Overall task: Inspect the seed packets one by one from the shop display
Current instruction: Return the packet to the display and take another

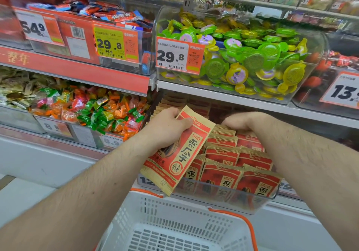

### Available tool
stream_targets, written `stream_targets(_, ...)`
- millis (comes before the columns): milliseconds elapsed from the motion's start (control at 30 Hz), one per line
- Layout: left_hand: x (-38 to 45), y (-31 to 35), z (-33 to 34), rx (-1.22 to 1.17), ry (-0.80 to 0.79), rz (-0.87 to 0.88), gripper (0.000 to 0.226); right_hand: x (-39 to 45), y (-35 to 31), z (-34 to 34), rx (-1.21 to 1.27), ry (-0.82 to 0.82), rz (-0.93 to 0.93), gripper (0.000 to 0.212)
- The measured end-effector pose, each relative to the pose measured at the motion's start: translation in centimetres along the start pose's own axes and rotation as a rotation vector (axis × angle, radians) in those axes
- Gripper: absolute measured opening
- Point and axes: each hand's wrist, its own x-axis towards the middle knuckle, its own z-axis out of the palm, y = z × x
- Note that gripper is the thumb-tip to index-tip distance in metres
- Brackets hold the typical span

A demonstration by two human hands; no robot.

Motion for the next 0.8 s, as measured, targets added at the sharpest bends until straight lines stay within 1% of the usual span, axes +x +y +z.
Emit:
stream_targets(100,0.0,0.0,0.0,0.012,0.007,0.005,0.014,0.2,0.5,0.1,0.004,0.129,-0.032,0.036)
stream_targets(167,-0.1,0.0,-0.1,0.018,0.018,0.008,0.014,0.3,0.7,0.3,0.124,0.204,-0.024,0.037)
stream_targets(233,-0.1,0.0,-0.2,0.017,0.028,0.006,0.015,-0.1,0.7,0.4,0.251,0.251,-0.022,0.036)
stream_targets(333,-0.2,0.0,-0.2,-0.001,0.029,0.001,0.016,-0.5,0.7,0.5,0.333,0.268,-0.027,0.044)
stream_targets(500,-0.5,0.1,-0.1,-0.031,0.059,0.012,0.017,-1.6,0.3,0.6,0.187,0.3,-0.097,0.045)
stream_targets(567,-0.6,0.2,-0.1,-0.021,0.088,0.029,0.016,-2.0,0.1,0.6,0.153,0.32,-0.099,0.046)
stream_targets(733,-0.9,0.4,-0.5,-0.037,0.133,0.046,0.017,-2.9,0.0,0.6,0.046,0.327,-0.127,0.058)
stream_targets(800,-1.3,0.5,-0.6,-0.053,0.135,0.049,0.017,-4.1,-0.2,0.8,0.01,0.326,-0.162,0.06)
